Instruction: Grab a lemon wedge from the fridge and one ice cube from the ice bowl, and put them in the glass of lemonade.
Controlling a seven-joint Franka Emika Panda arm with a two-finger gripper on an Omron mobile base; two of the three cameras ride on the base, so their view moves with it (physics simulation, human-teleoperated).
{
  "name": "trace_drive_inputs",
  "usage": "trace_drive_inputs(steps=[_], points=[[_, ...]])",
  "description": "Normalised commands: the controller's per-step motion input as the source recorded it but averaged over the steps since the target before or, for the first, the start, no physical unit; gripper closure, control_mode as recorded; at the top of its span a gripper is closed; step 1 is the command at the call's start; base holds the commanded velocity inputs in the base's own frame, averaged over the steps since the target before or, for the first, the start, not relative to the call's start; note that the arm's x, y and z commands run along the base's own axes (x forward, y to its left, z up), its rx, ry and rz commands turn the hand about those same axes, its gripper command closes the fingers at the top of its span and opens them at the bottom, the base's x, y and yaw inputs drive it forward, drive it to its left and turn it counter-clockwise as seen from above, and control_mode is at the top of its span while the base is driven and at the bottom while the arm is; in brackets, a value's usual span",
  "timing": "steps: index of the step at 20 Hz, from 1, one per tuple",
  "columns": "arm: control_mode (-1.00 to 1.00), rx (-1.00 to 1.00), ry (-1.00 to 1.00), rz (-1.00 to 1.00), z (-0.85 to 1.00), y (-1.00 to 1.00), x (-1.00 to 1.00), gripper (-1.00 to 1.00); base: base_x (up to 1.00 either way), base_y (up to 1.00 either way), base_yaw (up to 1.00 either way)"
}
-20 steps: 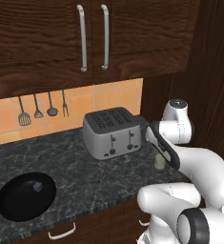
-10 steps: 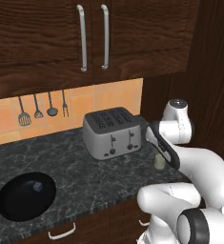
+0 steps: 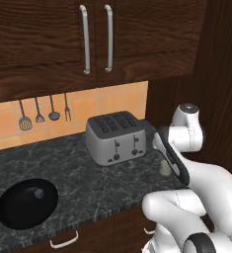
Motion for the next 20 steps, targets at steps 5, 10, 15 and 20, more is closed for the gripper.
trace_drive_inputs(steps=[5,10,15,20], points=[[-1.00,-0.04,-0.10,0.08,0.84,0.20,-0.83,-1.00,0.00,0.00,0.00],[-1.00,-0.07,0.03,0.01,0.84,0.00,-0.93,-1.00,0.00,0.00,0.00],[-1.00,0.00,-0.01,0.02,0.05,0.01,-0.77,-1.00,0.00,0.00,0.00],[-1.00,0.05,-0.02,0.06,0.50,0.15,-0.20,-1.00,0.00,0.00,0.00]])
